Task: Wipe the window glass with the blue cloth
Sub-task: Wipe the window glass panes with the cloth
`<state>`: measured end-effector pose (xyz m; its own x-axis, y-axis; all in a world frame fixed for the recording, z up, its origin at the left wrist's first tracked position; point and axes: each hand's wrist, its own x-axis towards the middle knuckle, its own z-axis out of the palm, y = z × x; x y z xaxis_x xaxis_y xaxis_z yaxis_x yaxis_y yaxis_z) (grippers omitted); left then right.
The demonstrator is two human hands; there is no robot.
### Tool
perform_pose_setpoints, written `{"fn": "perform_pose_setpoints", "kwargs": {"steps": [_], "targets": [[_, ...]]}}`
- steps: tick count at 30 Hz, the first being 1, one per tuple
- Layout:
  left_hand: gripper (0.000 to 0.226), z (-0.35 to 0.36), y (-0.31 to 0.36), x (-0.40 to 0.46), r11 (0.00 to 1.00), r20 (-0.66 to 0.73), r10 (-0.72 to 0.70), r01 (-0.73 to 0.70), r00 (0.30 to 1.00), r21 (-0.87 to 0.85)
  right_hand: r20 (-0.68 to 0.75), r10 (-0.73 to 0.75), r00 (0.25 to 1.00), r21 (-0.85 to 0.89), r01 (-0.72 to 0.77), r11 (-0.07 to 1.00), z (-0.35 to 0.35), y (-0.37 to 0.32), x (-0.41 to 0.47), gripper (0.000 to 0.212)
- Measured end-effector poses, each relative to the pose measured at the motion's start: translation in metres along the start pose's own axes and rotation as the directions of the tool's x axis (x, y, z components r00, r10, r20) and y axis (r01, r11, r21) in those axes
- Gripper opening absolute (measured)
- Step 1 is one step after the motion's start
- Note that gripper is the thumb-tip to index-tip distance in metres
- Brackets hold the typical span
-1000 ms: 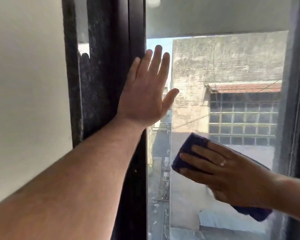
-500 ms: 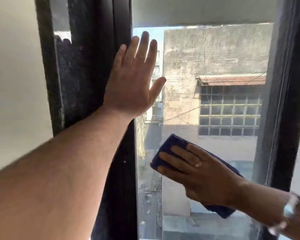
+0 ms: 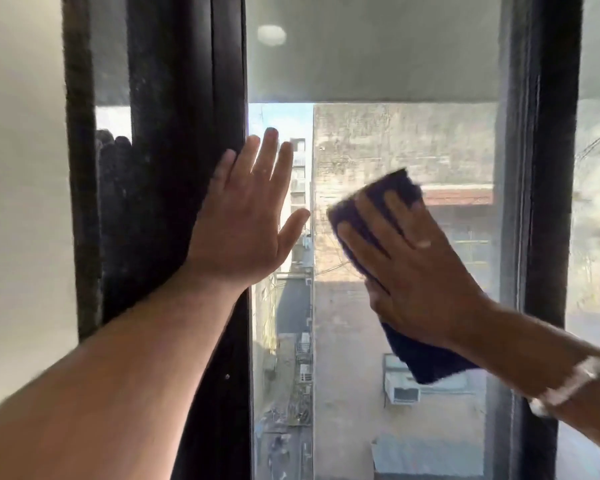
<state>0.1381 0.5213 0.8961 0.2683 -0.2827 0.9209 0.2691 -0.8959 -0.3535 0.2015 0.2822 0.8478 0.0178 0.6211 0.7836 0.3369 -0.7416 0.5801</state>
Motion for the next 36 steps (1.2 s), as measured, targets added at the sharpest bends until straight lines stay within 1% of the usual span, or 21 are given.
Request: {"fn": "perform_pose_setpoints", "kwargs": {"steps": [2,3,4,7,9,10,11,12,13,15,16,17,19,21,23,25,26,29,31,32,36], "targets": [[0.075,0.0,0.001,0.0,1.0,0.011,-0.006,0.006,1.0,0.015,0.081,-0.204,0.976,-0.006,0.206,0.979,0.0,0.018,-0.038,0.077],[0.075,0.0,0.001,0.0,1.0,0.014,-0.009,0.009,1.0,0.021,0.096,-0.226,0.969,-0.018,0.229,0.973,-0.001,0.035,-0.045,0.077],[0.075,0.0,0.002,0.0,1.0,0.015,-0.01,0.01,1.0,0.022,0.09,-0.199,0.976,-0.027,0.202,0.979,-0.001,0.05,-0.043,0.075],[0.075,-0.001,0.001,0.001,1.0,0.022,-0.008,0.007,1.0,0.007,-0.017,0.083,0.996,-0.034,-0.084,0.996,-0.012,0.073,0.012,0.071],[0.075,-0.002,0.0,0.001,1.0,0.018,-0.002,0.002,1.0,-0.003,-0.062,0.275,0.959,-0.011,-0.276,0.961,-0.02,0.056,0.052,0.072],[0.075,-0.002,0.0,0.001,1.0,0.016,-0.003,0.003,1.0,-0.004,-0.08,0.317,0.945,-0.005,-0.319,0.948,-0.02,0.041,0.061,0.071],[0.075,-0.001,0.0,0.001,1.0,0.015,-0.004,0.004,1.0,-0.002,-0.072,0.297,0.952,-0.006,-0.298,0.955,-0.017,0.025,0.06,0.07],[0.075,-0.002,-0.001,0.001,1.0,0.014,-0.007,0.007,1.0,0.0,-0.036,0.203,0.978,-0.007,-0.204,0.979,-0.011,0.01,0.049,0.071],[0.076,-0.002,-0.001,0.001,1.0,0.012,-0.008,0.008,1.0,0.001,0.007,0.056,0.998,-0.005,-0.056,0.998,-0.008,0.0,0.032,0.074],[0.076,-0.003,-0.001,0.002,1.0,0.014,0.003,-0.003,1.0,-0.001,0.093,-0.234,0.968,0.012,0.234,0.972,-0.006,-0.003,-0.006,0.078],[0.076,-0.003,-0.001,0.002,1.0,0.024,0.003,-0.002,1.0,-0.002,0.11,-0.322,0.94,0.009,0.323,0.946,-0.006,0.006,-0.019,0.077],[0.076,-0.003,0.0,0.001,1.0,0.034,-0.002,0.002,0.999,0.0,0.114,-0.352,0.929,0.005,0.353,0.935,-0.006,0.022,-0.024,0.076],[0.075,-0.002,0.0,0.001,1.0,0.038,-0.009,0.009,0.999,0.013,0.119,-0.257,0.959,-0.02,0.261,0.965,-0.011,0.056,-0.011,0.075],[0.075,-0.002,0.0,0.001,1.0,0.036,-0.007,0.006,0.999,0.016,0.058,-0.069,0.996,-0.054,0.073,0.996,-0.02,0.077,0.026,0.074],[0.075,-0.002,-0.001,0.001,1.0,0.035,-0.001,0.001,0.999,0.003,-0.021,0.119,0.993,-0.01,-0.12,0.993,-0.028,0.069,0.067,0.072],[0.075,-0.001,-0.002,0.0,1.0,0.018,0.002,-0.002,1.0,-0.006,-0.069,0.229,0.971,0.033,-0.227,0.973,-0.029,0.043,0.085,0.072],[0.074,-0.001,-0.003,0.0,1.0,0.004,0.005,-0.005,1.0,-0.012,-0.066,0.214,0.975,0.025,-0.212,0.977,-0.026,0.03,0.08,0.072],[0.071,0.0,-0.003,0.0,1.0,-0.011,0.012,-0.012,1.0,-0.01,-0.003,-0.015,1.0,0.037,0.015,0.999,-0.009,0.005,0.013,0.072],[0.072,-0.001,-0.001,0.001,1.0,0.011,0.003,-0.004,1.0,0.003,0.059,-0.093,0.994,0.035,0.091,0.995,0.0,0.002,-0.038,0.073],[0.073,-0.001,0.0,0.001,1.0,0.019,-0.003,0.002,1.0,0.008,0.074,-0.07,0.995,0.021,0.069,0.997,0.004,0.003,-0.054,0.072],[0.073,-0.004,0.001,0.0,1.0,0.04,-0.009,0.009,0.999,0.013,0.055,0.161,0.985,0.002,-0.161,0.987,0.005,-0.007,-0.06,0.065]]}}
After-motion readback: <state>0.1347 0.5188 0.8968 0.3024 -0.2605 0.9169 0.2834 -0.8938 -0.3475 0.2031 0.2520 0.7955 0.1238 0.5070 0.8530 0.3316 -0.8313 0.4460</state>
